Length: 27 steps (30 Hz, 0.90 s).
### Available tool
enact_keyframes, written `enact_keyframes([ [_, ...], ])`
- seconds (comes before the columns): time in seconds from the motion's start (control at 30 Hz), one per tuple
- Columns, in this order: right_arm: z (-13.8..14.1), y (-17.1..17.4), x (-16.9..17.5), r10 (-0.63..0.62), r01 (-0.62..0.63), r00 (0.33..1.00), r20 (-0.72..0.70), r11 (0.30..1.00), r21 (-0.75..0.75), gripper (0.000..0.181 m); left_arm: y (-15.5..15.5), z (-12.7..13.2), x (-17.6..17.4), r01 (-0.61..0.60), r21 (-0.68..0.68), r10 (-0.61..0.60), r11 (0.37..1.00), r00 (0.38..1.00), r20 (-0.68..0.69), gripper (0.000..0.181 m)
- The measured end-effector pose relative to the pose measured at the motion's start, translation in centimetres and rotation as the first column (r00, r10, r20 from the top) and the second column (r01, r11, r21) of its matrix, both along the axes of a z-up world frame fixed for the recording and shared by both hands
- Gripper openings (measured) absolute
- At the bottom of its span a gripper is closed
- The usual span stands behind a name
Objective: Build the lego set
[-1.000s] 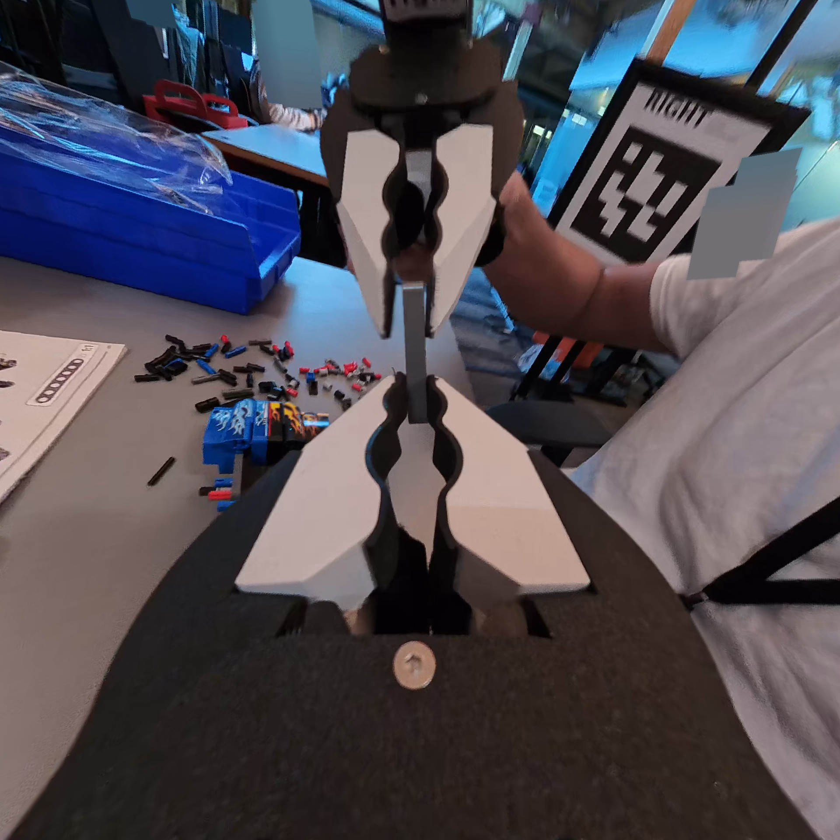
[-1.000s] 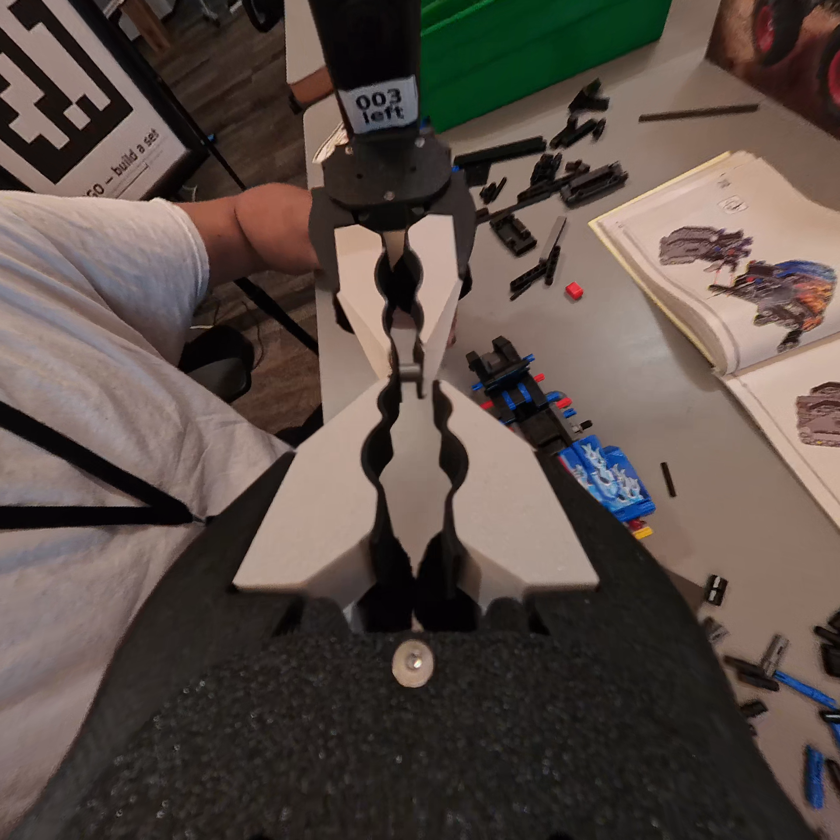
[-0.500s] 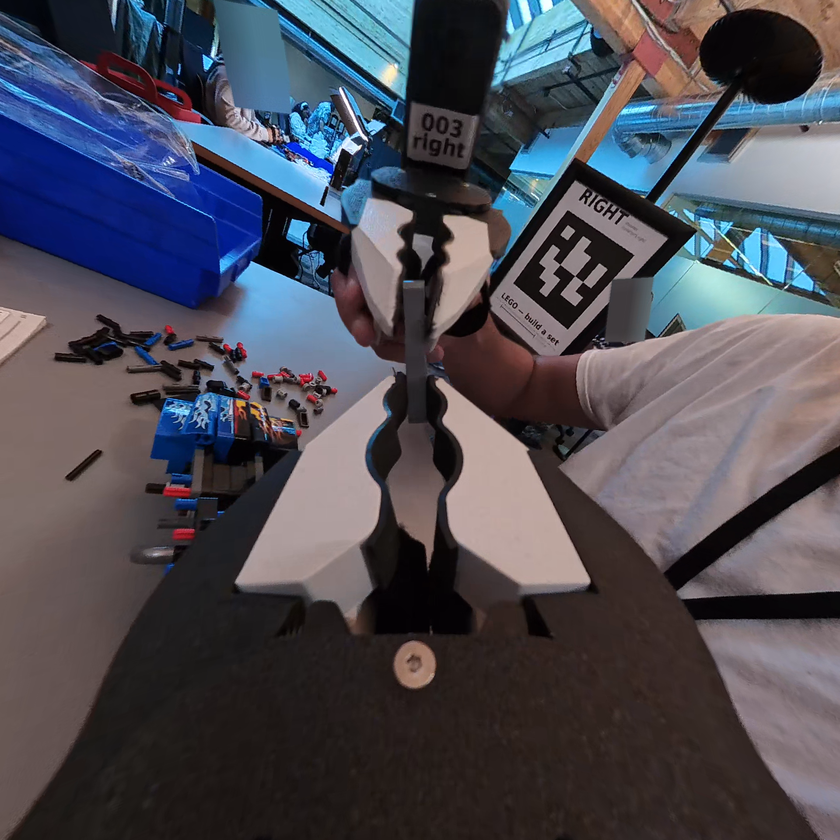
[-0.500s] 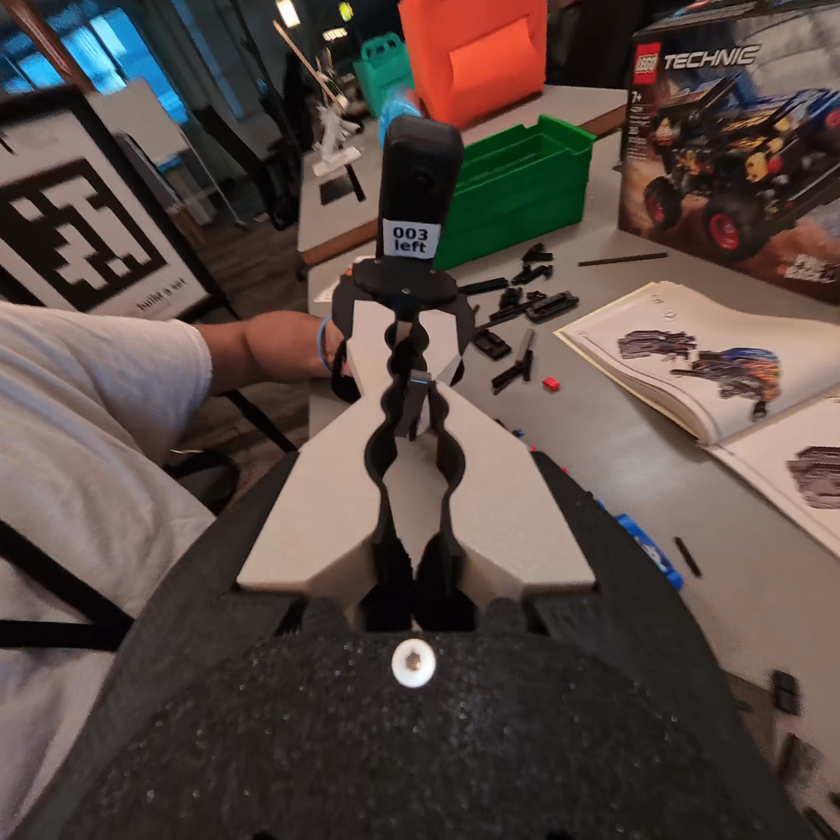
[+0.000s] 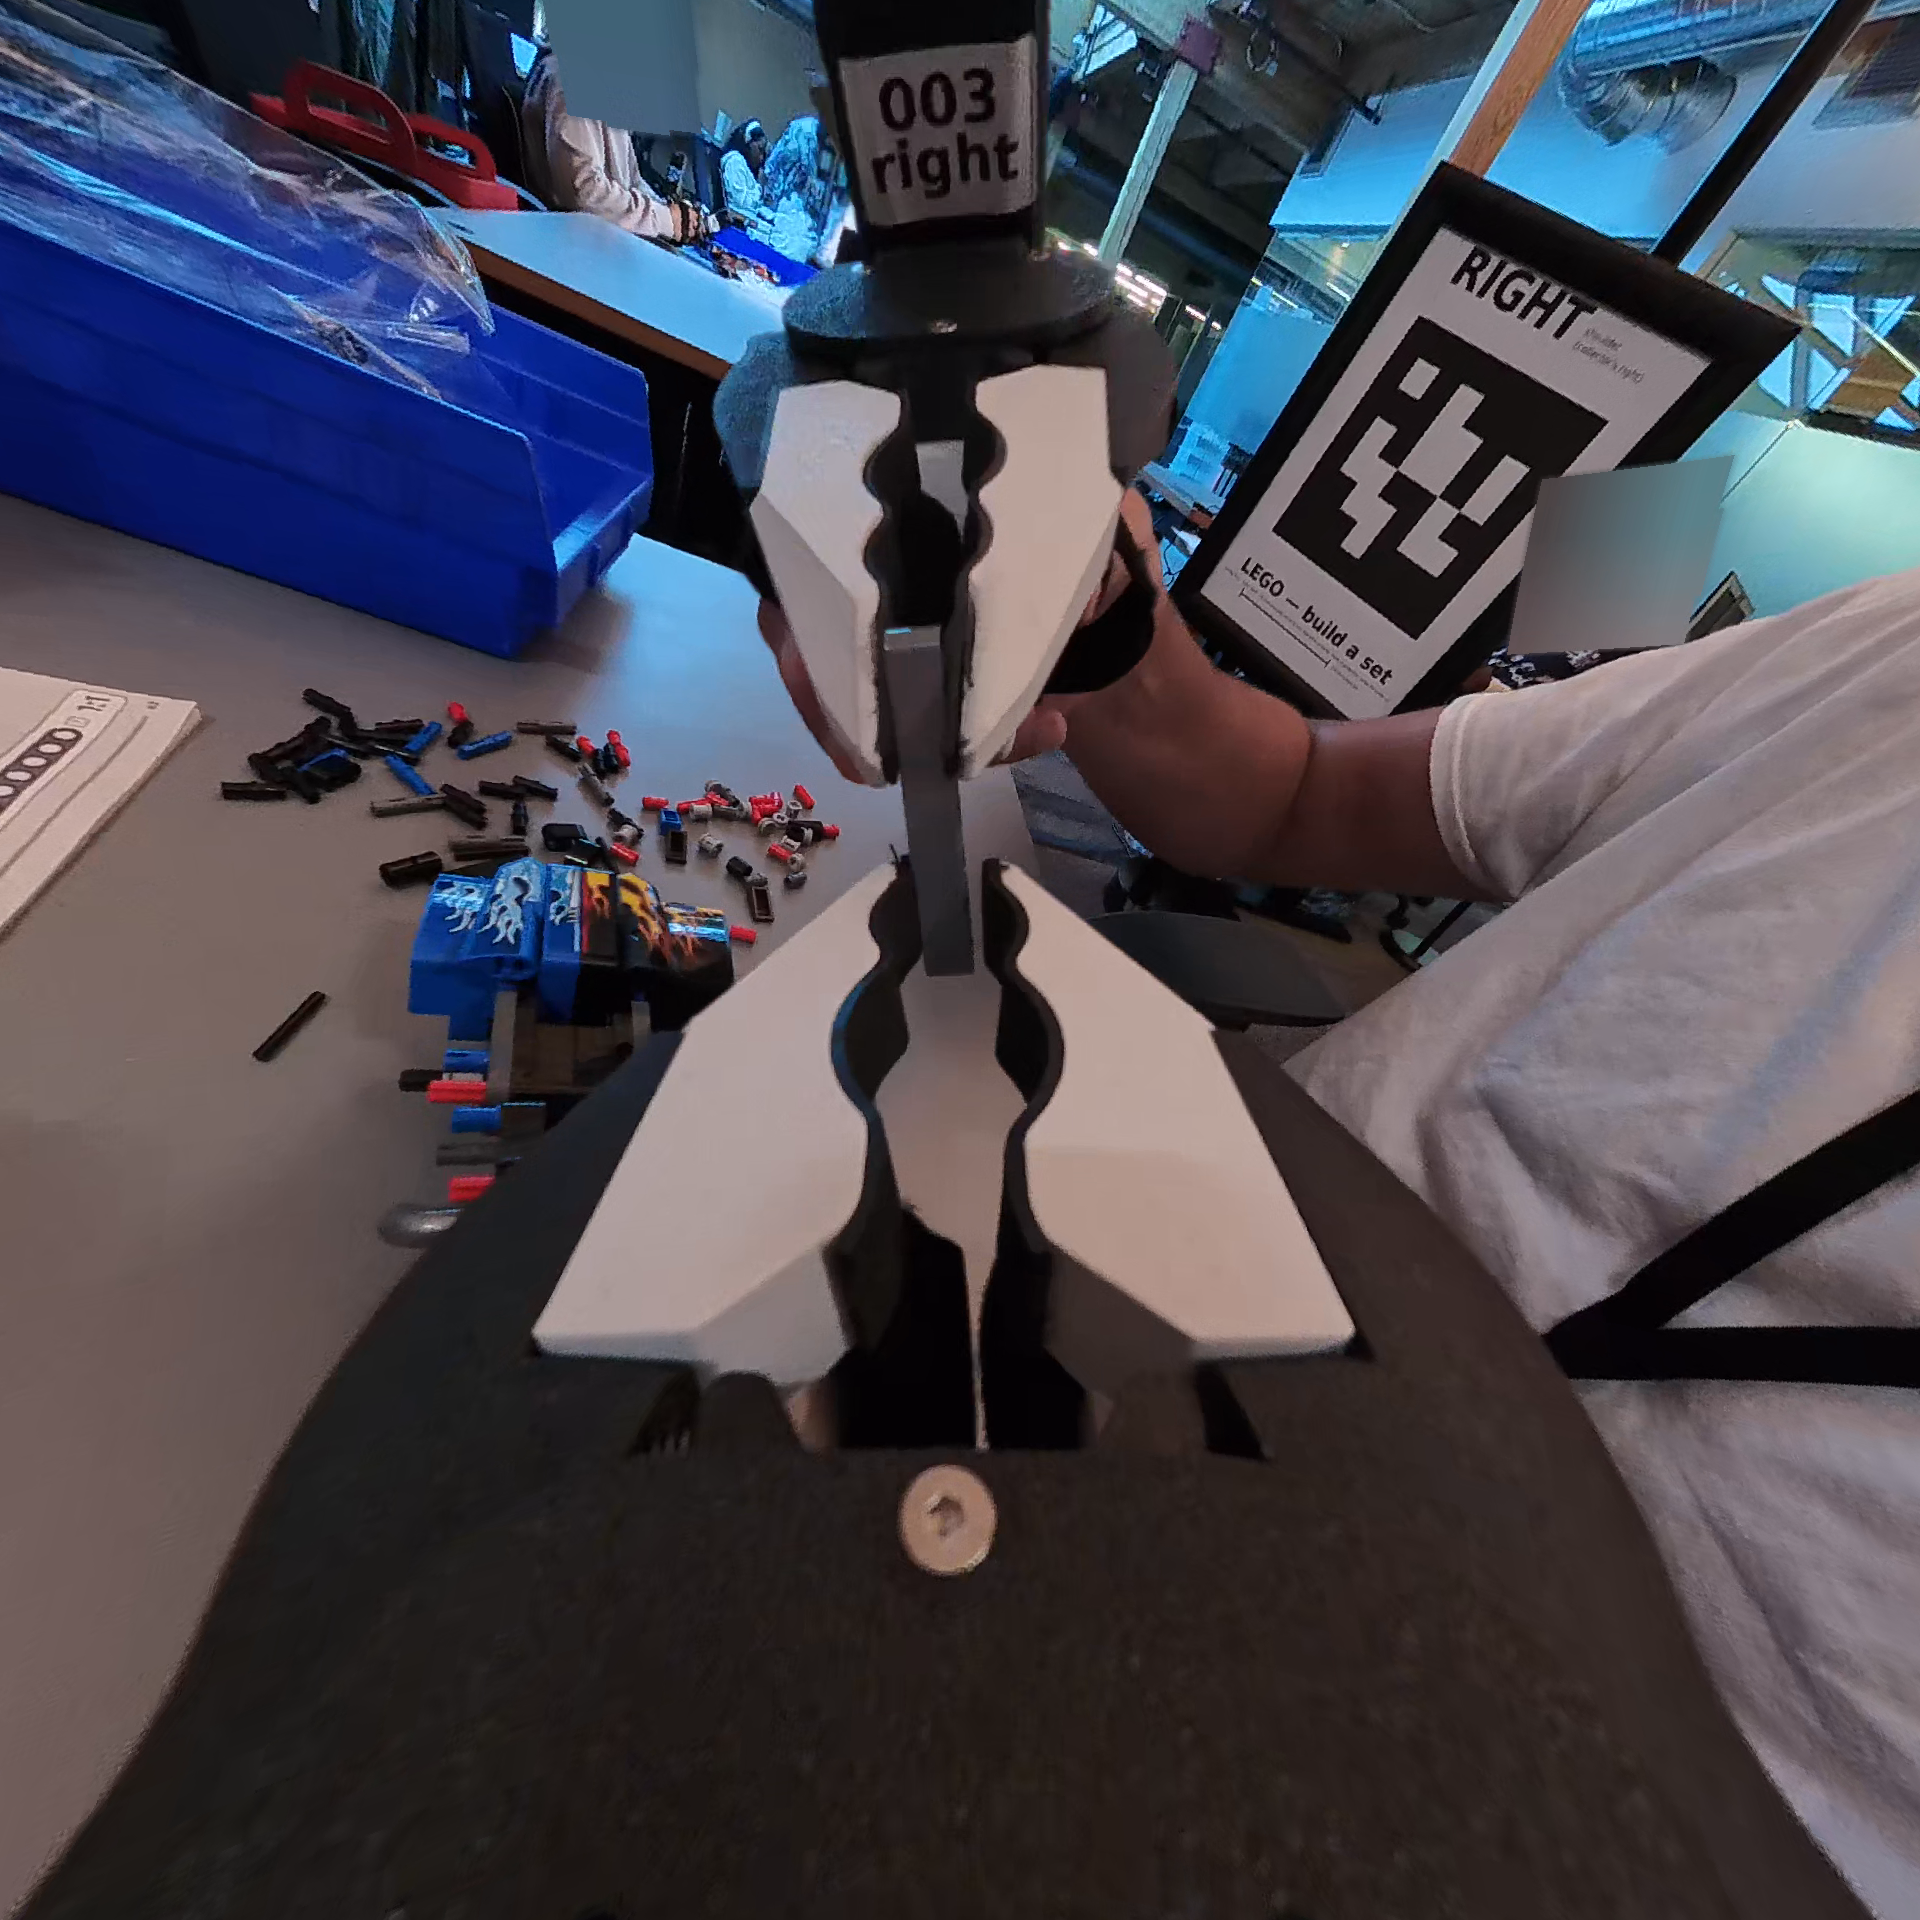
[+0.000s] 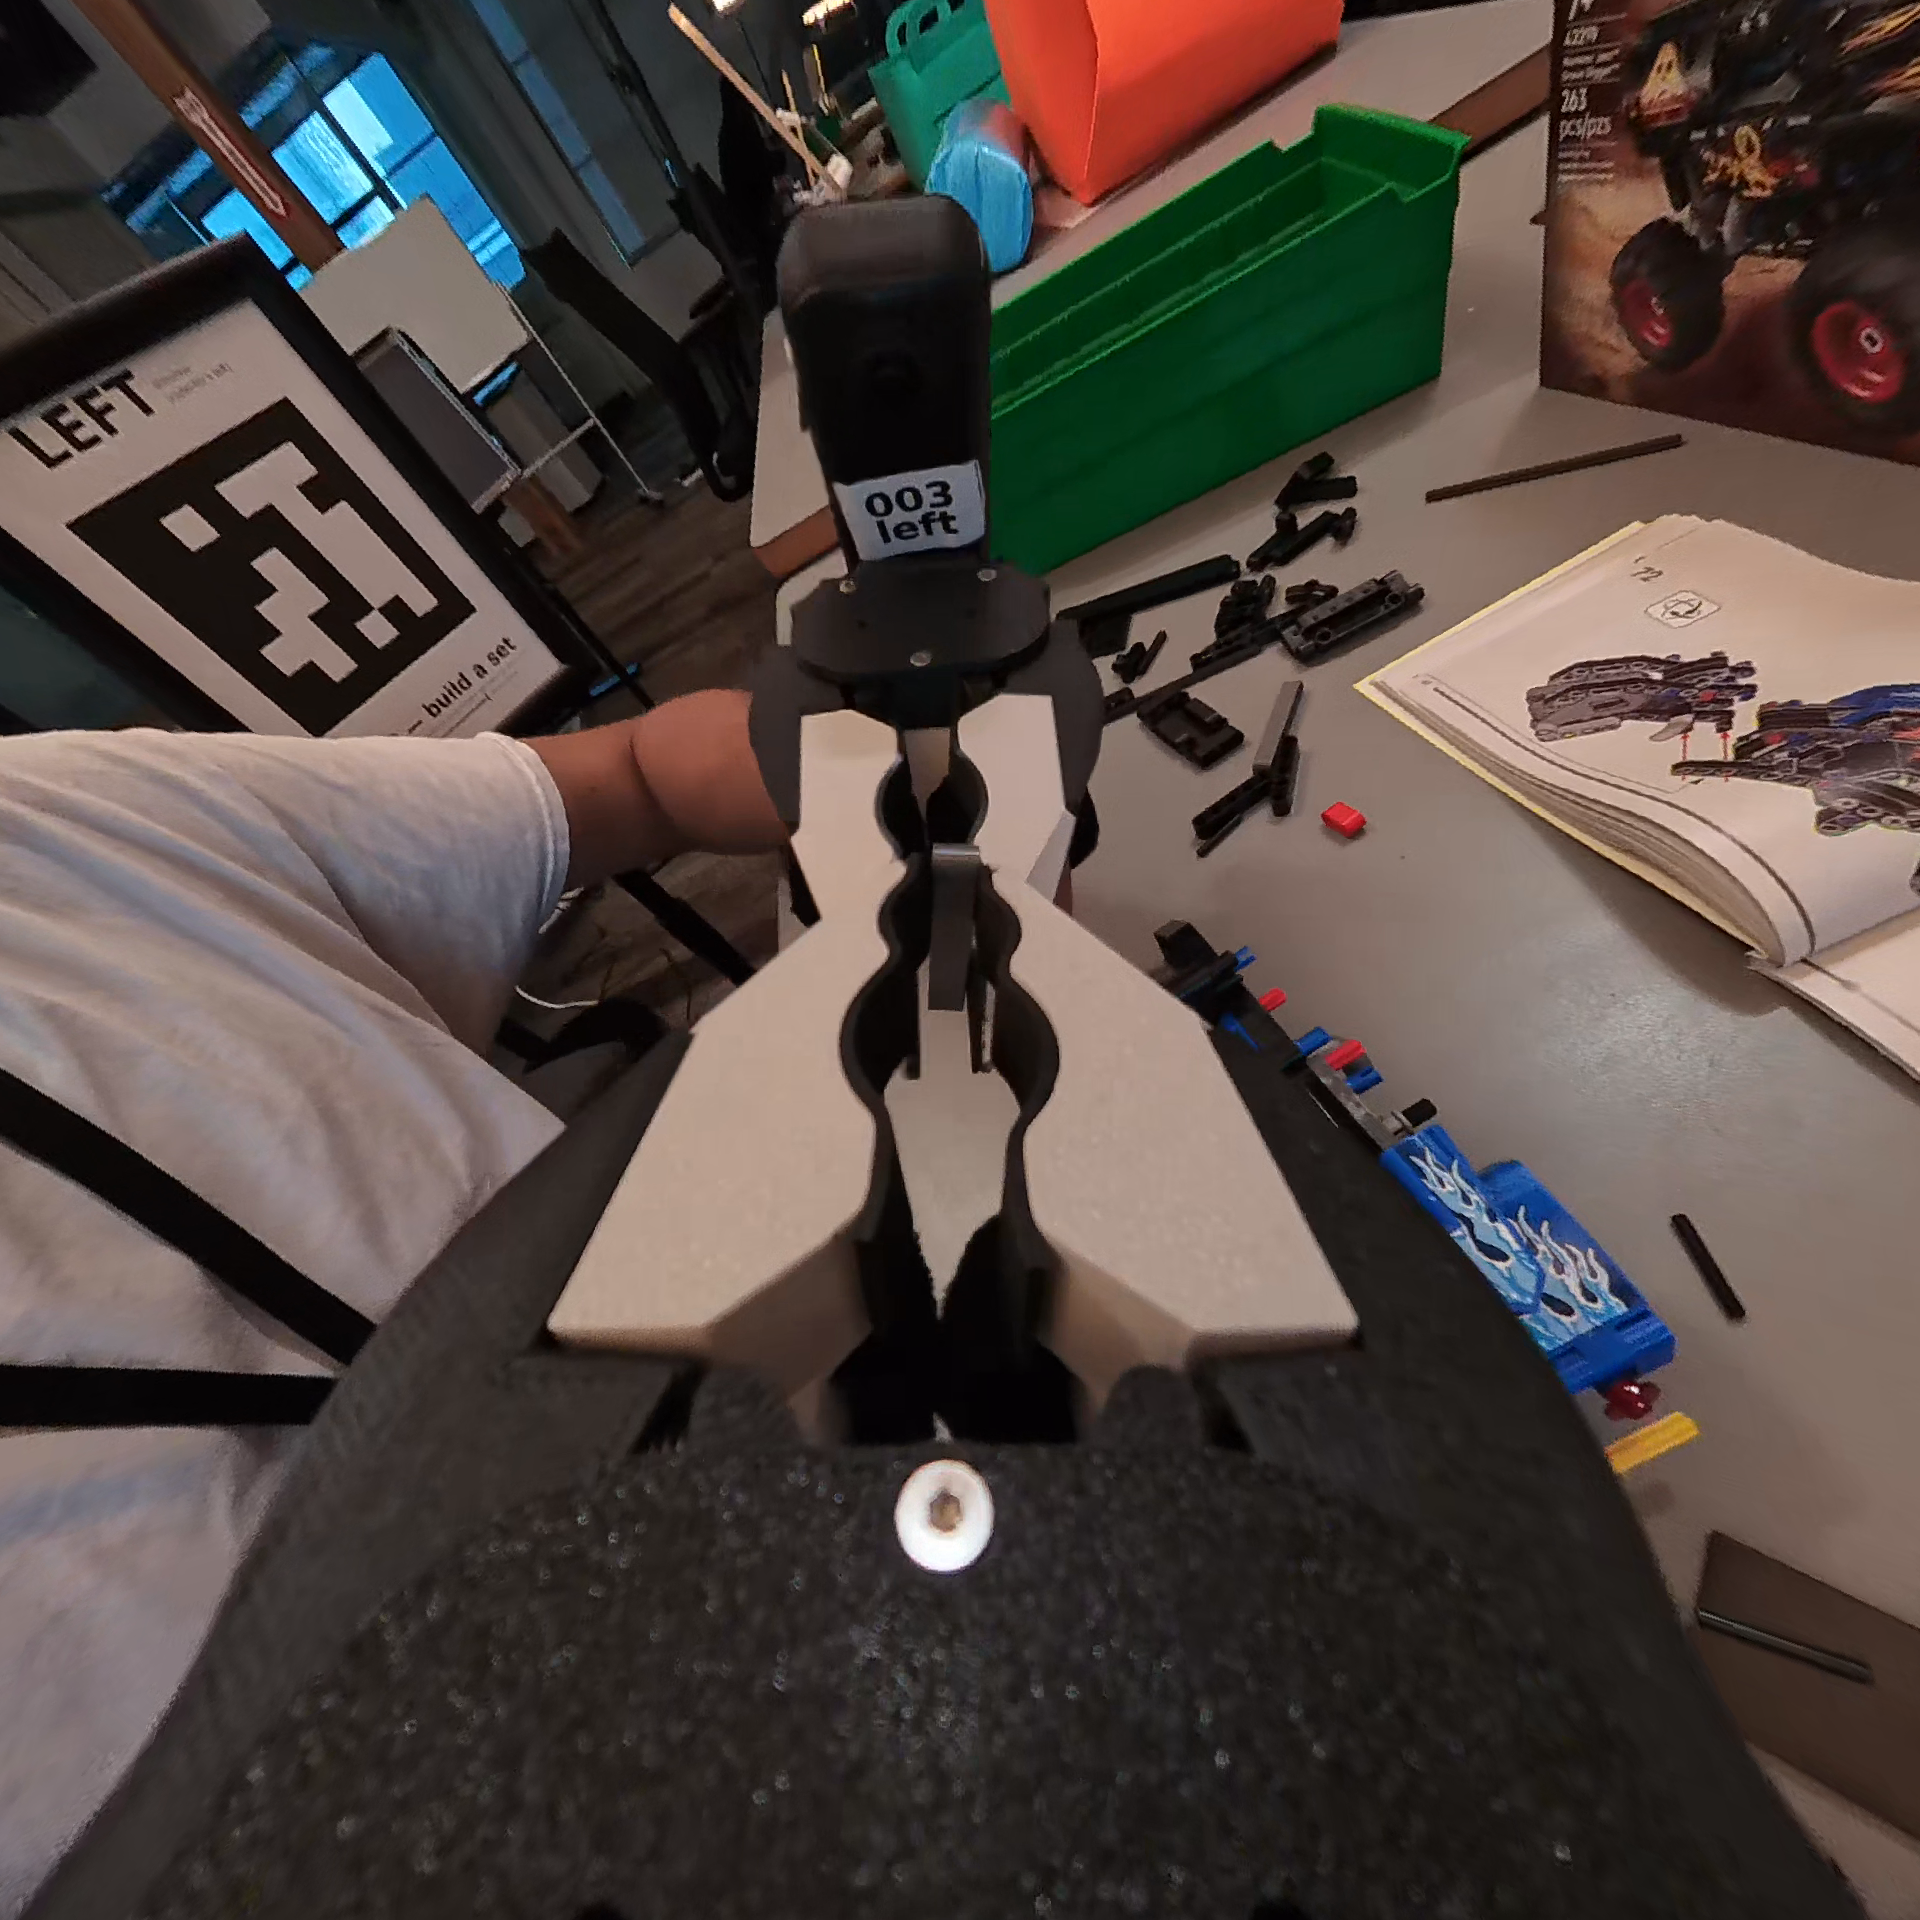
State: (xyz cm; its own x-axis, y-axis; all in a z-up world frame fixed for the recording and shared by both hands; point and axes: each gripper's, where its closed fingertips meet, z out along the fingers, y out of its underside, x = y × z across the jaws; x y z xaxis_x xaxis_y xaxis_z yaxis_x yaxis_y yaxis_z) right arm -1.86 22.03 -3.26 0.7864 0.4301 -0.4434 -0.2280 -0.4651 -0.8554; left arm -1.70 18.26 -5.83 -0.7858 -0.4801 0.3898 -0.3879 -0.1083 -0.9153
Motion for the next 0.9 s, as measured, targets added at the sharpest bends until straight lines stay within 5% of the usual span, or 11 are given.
enact_keyframes([
  [0.33,-0.5,-0.2,-0.1,0.026,-0.024,0.999,0.04,0.998,-0.061,0.007,0.6,0.3,0.3,-0.011,-0.05,0.009,0.999,1.0,-0.022,0.006],
  [0.6,1.5,0.4,0.4,-0.037,0.041,0.998,-0.06,0.997,0.063,0.007,1.7,2.5,0.4,-0.032,-0.19,0.029,0.981,0.999,-0.018,0.006],
  [0.9,1.7,0.5,1.1,-0.1,0.108,0.992,-0.074,0.988,0.109,0.008,2.5,2.5,0.8,-0.089,-0.117,0.093,0.989,0.995,0.025,0.006],
])
